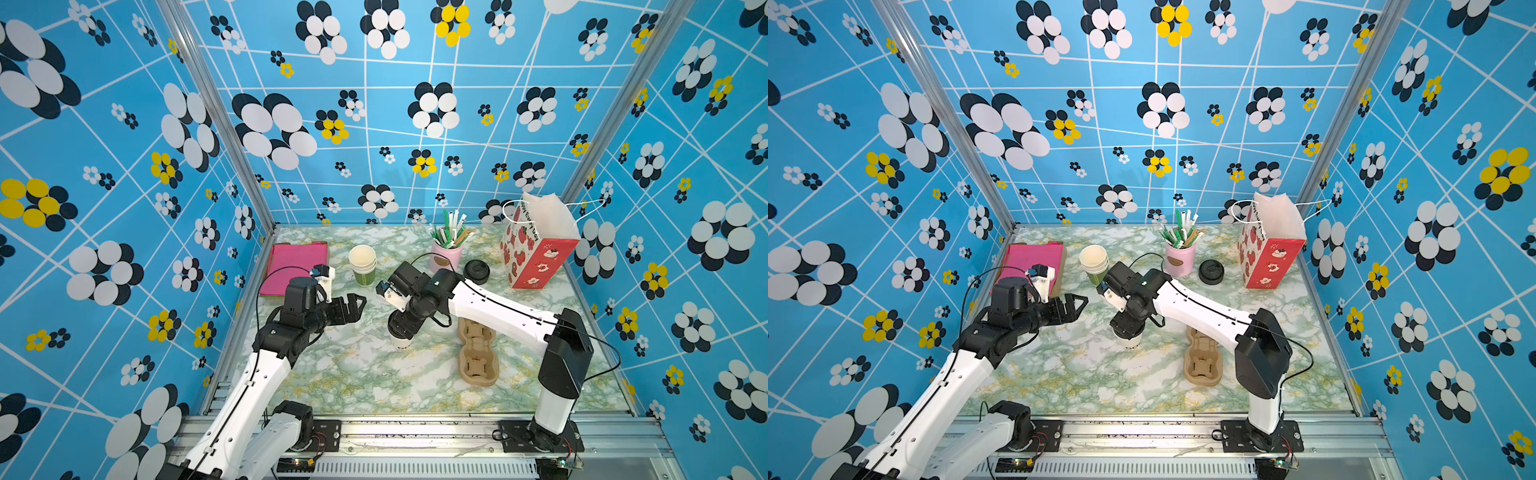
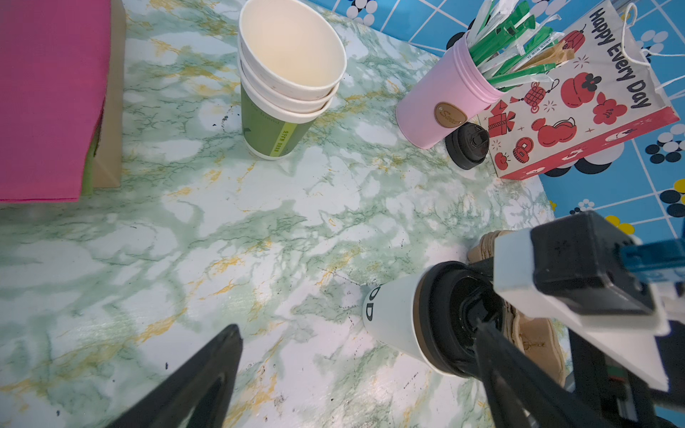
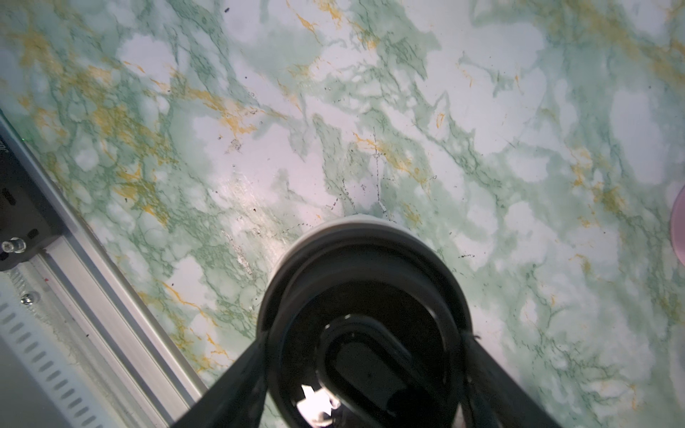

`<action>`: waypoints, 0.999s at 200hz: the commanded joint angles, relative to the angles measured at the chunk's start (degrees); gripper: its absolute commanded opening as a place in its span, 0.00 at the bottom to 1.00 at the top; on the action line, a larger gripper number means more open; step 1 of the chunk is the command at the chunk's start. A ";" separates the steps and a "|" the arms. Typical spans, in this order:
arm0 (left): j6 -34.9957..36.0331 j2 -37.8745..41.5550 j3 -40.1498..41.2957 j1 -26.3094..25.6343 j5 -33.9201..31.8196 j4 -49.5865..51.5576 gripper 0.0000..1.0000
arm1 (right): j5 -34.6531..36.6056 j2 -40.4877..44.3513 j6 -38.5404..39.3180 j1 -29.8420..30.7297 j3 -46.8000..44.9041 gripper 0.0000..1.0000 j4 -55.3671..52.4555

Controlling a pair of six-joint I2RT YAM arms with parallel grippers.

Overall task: Pack a coffee takeout order
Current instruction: Close the lid on the coffee cup.

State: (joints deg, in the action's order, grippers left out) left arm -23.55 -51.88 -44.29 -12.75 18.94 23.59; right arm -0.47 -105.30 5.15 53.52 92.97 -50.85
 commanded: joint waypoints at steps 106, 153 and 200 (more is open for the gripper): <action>-0.74 0.44 0.92 0.53 1.45 -1.97 0.99 | -1.07 -2.09 -0.75 0.27 -3.66 0.77 0.02; -0.89 0.00 0.87 0.54 1.72 -2.24 0.99 | -1.34 -3.57 -0.77 0.27 -3.49 0.77 -0.36; -1.05 0.02 0.96 0.55 1.89 -2.76 0.99 | -0.61 -4.83 -0.71 0.27 -5.37 0.75 -1.46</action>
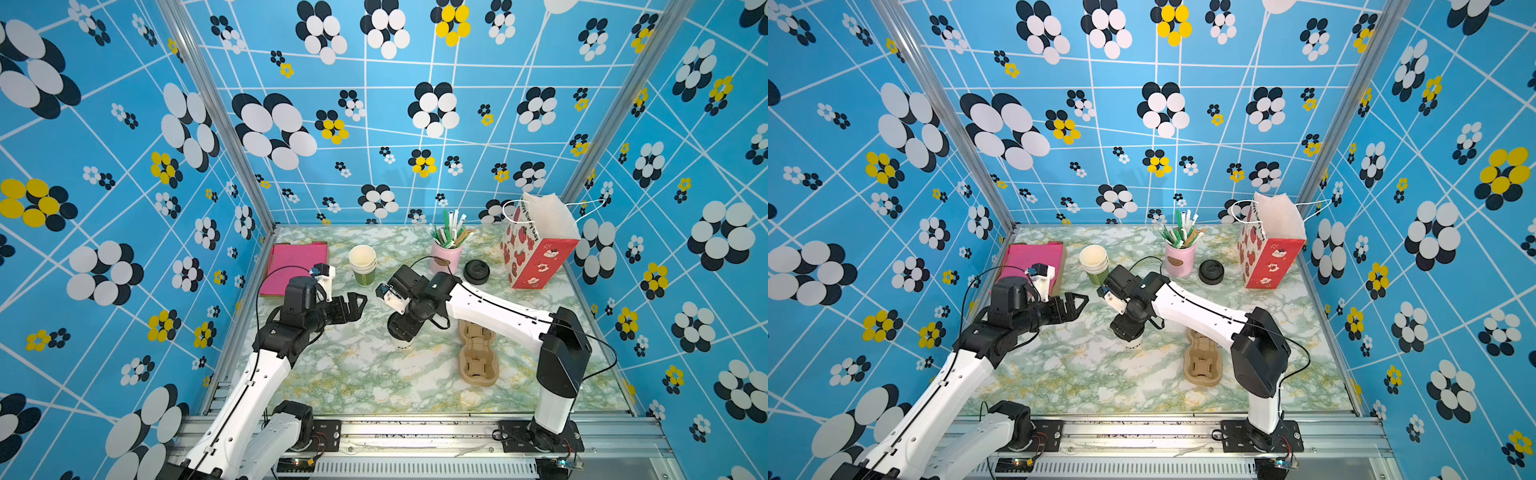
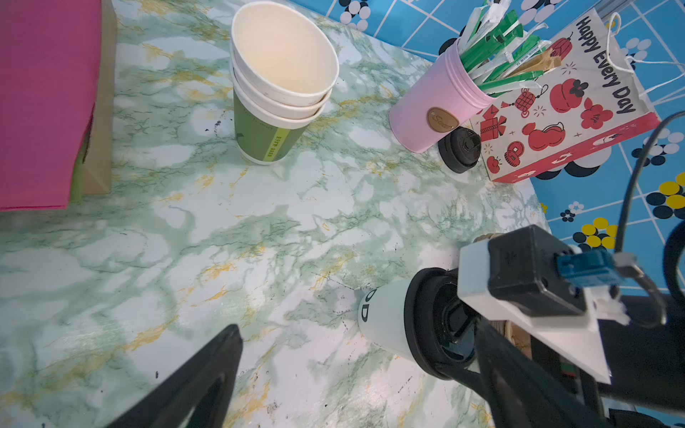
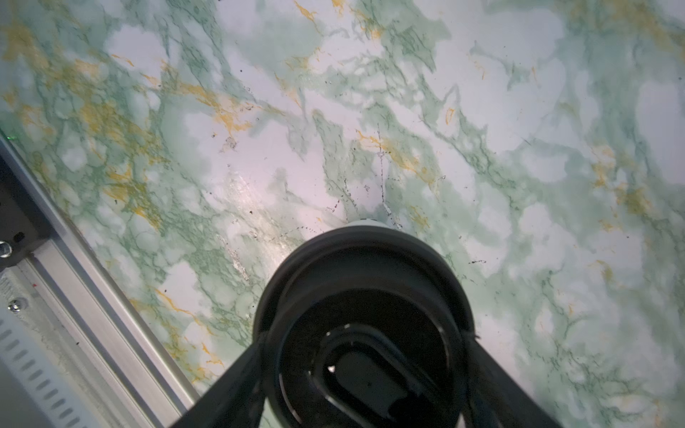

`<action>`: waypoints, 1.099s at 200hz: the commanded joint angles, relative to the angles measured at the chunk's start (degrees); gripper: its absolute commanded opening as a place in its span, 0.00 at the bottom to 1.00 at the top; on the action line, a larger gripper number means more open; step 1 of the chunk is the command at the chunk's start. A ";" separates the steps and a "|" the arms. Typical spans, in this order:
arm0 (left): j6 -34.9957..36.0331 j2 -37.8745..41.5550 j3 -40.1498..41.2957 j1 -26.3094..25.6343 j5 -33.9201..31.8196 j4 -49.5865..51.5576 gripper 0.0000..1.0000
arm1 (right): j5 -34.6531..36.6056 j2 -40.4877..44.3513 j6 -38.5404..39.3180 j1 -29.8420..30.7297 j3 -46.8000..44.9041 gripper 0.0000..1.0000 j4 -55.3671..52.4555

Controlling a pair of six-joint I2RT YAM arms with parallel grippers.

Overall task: Pack a coffee takeout order
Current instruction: Close the lid on the coffee cup.

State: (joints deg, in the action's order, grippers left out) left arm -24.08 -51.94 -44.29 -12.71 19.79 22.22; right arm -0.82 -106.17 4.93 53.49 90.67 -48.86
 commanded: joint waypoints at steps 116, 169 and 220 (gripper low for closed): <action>-1.60 -0.62 1.38 0.54 1.80 -2.29 0.99 | -0.99 -5.72 -3.90 0.44 -11.36 0.63 -3.82; -2.42 -1.03 1.84 0.47 4.14 -2.69 0.99 | 0.20 -5.71 -6.62 1.08 -16.48 0.62 -3.11; -5.88 -3.21 4.22 0.43 11.83 -6.43 0.93 | -0.49 -4.85 -7.55 1.35 -19.99 0.62 -1.23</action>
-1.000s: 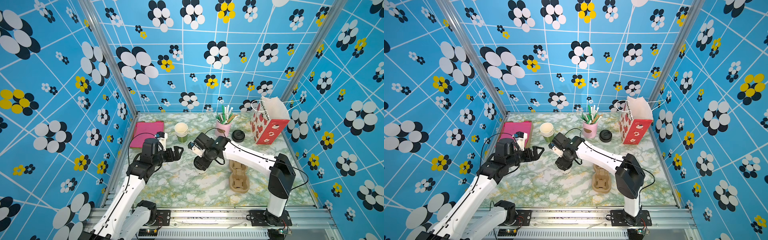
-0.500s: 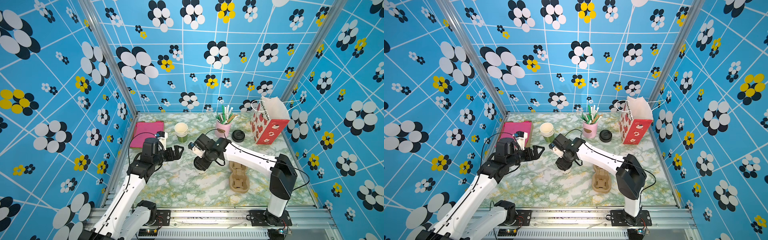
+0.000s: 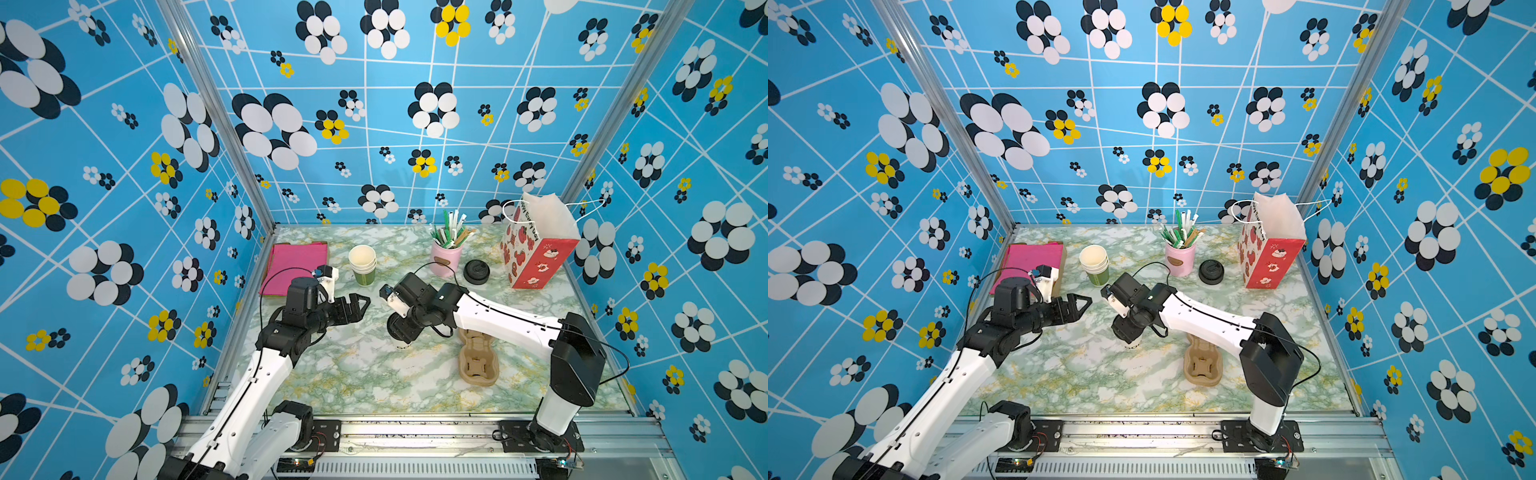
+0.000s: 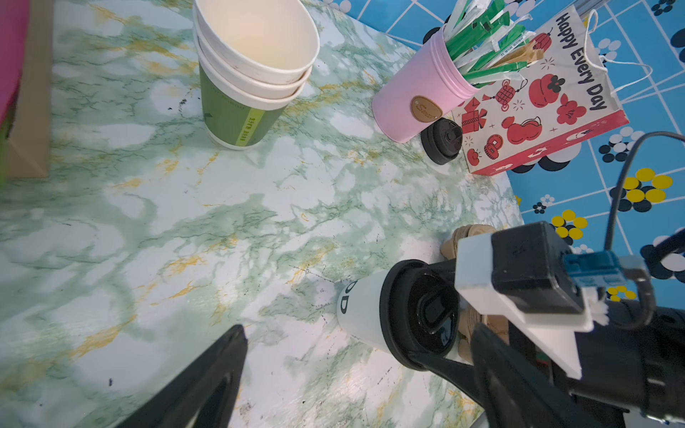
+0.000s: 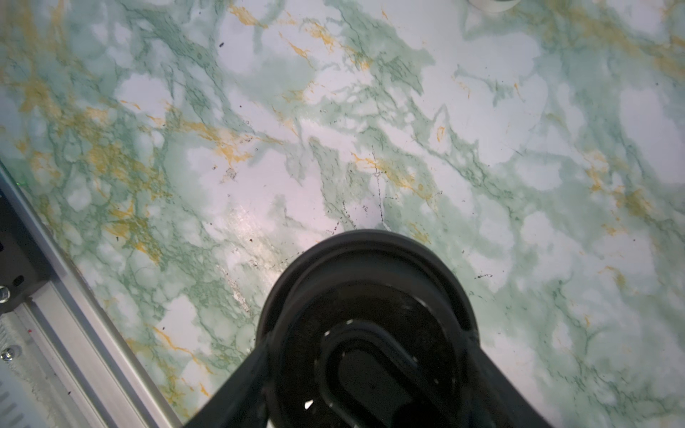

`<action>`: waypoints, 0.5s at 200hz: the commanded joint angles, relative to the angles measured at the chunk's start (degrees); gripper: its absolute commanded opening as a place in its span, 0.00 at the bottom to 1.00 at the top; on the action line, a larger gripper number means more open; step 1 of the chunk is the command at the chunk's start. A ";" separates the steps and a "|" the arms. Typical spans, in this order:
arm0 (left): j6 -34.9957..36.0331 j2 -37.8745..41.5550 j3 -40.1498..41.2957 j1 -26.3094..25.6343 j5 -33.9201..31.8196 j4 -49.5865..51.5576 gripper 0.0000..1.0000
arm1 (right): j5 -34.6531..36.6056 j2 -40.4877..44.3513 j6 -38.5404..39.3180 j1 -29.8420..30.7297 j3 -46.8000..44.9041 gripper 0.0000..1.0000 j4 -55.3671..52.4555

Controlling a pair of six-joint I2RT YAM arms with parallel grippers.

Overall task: Pack a coffee takeout order
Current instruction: Close the lid on the coffee cup.

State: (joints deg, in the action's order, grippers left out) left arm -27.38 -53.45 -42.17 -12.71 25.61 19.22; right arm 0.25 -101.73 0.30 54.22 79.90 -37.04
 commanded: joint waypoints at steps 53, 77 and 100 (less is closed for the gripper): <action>-5.38 -8.17 3.86 -1.45 12.25 -8.75 0.87 | -3.24 -8.37 -2.22 0.63 -8.73 0.62 -11.04; -5.54 -11.18 3.59 -3.32 13.26 -10.42 0.87 | -3.41 -8.44 -2.13 0.62 -8.53 0.62 -10.70; -5.94 -14.23 3.74 -4.61 14.46 -12.40 0.86 | -3.59 -8.23 -2.08 0.63 -8.55 0.62 -10.26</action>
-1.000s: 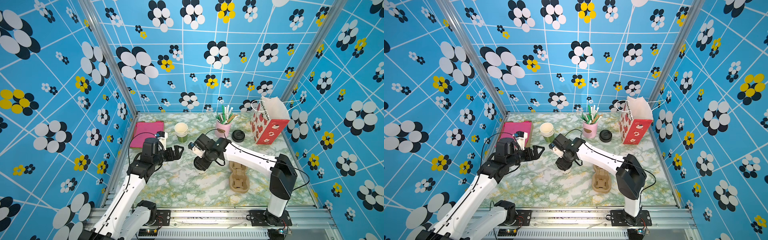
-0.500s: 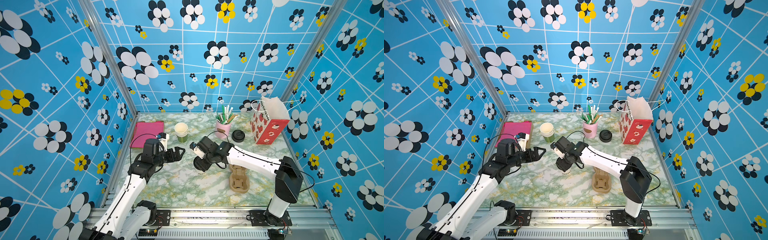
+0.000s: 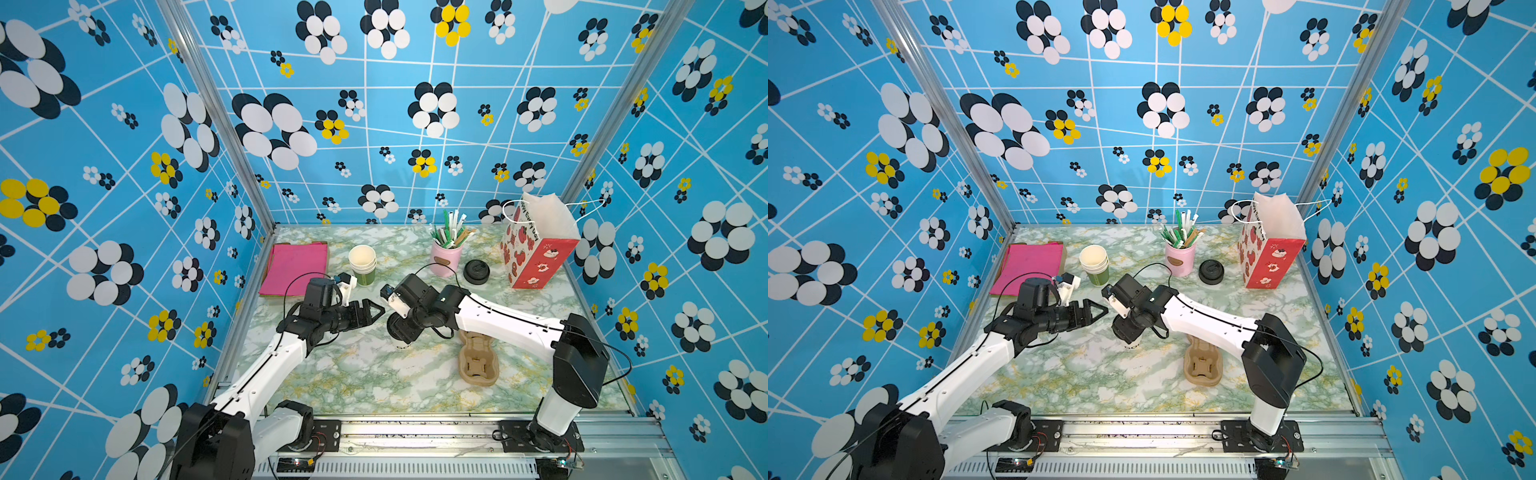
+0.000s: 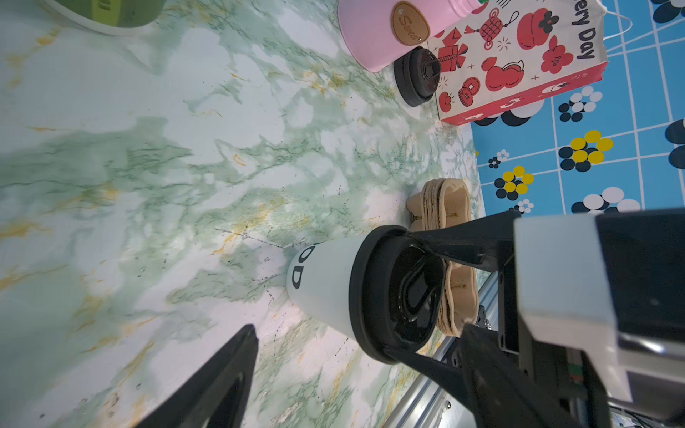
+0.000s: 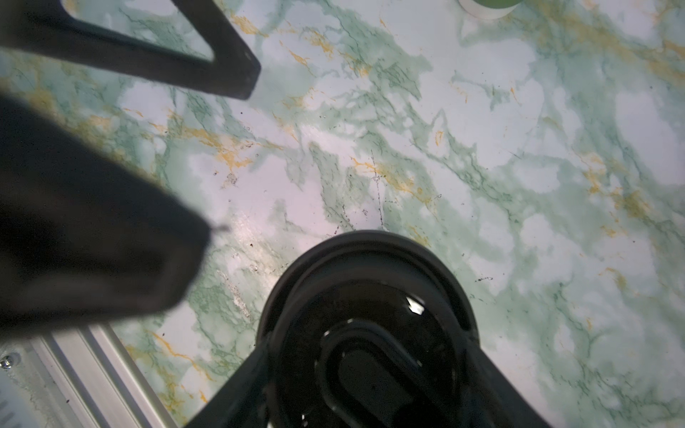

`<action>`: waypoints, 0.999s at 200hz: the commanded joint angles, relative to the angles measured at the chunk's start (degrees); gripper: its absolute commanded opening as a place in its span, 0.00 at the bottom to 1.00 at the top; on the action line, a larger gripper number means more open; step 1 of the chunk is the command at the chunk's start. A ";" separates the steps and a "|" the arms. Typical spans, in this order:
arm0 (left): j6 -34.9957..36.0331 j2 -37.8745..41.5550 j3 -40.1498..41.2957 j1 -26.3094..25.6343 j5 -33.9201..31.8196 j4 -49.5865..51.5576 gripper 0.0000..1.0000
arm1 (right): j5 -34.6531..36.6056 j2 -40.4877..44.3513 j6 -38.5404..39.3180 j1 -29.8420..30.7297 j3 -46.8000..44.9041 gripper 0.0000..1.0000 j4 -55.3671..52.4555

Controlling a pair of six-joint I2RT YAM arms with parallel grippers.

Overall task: Pack a coffee takeout order
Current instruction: Close the lid on the coffee cup.

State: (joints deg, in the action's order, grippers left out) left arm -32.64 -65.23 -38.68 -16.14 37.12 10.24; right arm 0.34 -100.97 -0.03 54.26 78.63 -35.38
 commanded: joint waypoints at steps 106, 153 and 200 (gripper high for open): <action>2.80 -9.32 -1.04 -4.88 -1.62 0.96 0.73 | -3.85 -8.90 -1.60 0.57 -7.13 0.63 -11.49; 5.23 -9.57 -1.84 -6.31 -8.02 7.07 0.67 | -3.68 -8.63 -1.38 0.58 -7.30 0.65 -11.18; 6.42 -10.17 -2.29 -7.76 -12.53 11.56 0.63 | -4.25 -7.06 -1.78 0.58 -7.26 0.68 -8.71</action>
State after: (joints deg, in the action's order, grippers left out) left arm -28.71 -74.08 -41.36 -23.33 32.03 13.41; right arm 0.32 -100.66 -0.03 54.26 78.19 -34.81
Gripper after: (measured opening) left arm 0.637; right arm 0.688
